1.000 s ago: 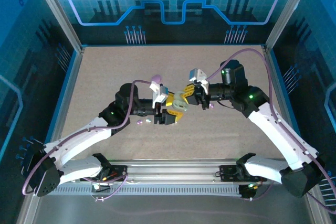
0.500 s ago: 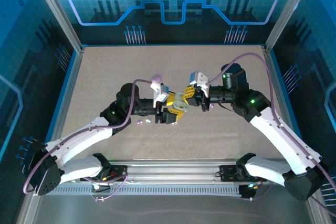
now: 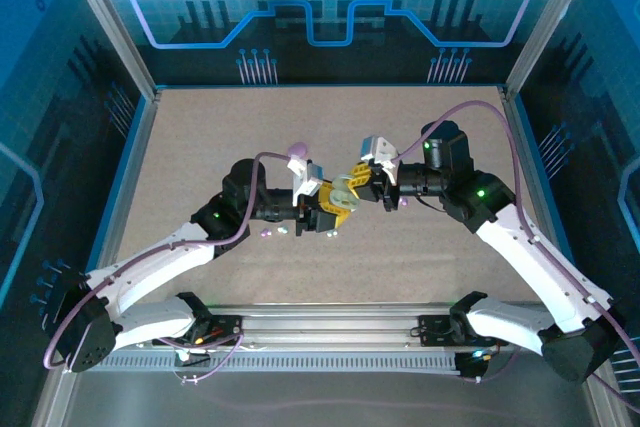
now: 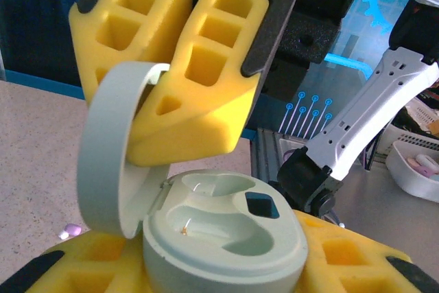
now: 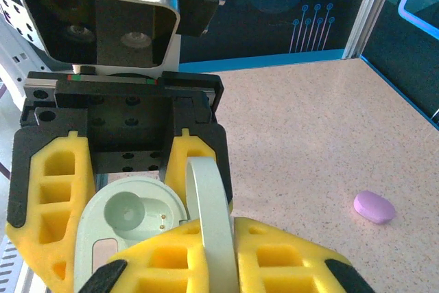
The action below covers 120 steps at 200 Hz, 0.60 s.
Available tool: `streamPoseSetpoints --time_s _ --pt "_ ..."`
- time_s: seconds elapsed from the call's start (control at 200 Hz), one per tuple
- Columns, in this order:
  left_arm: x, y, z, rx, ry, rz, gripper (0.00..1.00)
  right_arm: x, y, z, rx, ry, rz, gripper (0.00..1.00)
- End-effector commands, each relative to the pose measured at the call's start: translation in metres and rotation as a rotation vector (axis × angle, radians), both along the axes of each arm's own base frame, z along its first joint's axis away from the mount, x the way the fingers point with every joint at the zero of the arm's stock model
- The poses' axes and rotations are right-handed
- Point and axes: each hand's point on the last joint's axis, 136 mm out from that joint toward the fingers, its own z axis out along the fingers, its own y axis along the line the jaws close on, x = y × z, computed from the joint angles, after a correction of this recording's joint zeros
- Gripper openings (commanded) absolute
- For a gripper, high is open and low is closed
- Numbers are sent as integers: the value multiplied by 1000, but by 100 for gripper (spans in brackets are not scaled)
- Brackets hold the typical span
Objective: Insert wireless bluetooth earbuds into charging case
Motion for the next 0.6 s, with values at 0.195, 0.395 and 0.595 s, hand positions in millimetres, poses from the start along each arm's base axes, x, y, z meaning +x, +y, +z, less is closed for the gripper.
streamPoseSetpoints --time_s 0.195,0.395,0.595 --pt "10 8 7 -9 -52 96 25 15 -10 27 52 26 -160 39" --pt "39 36 3 -33 -47 307 22 55 -61 34 134 353 -544 57" --pt "56 73 9 -76 -76 516 22 68 -85 -49 56 734 -769 54"
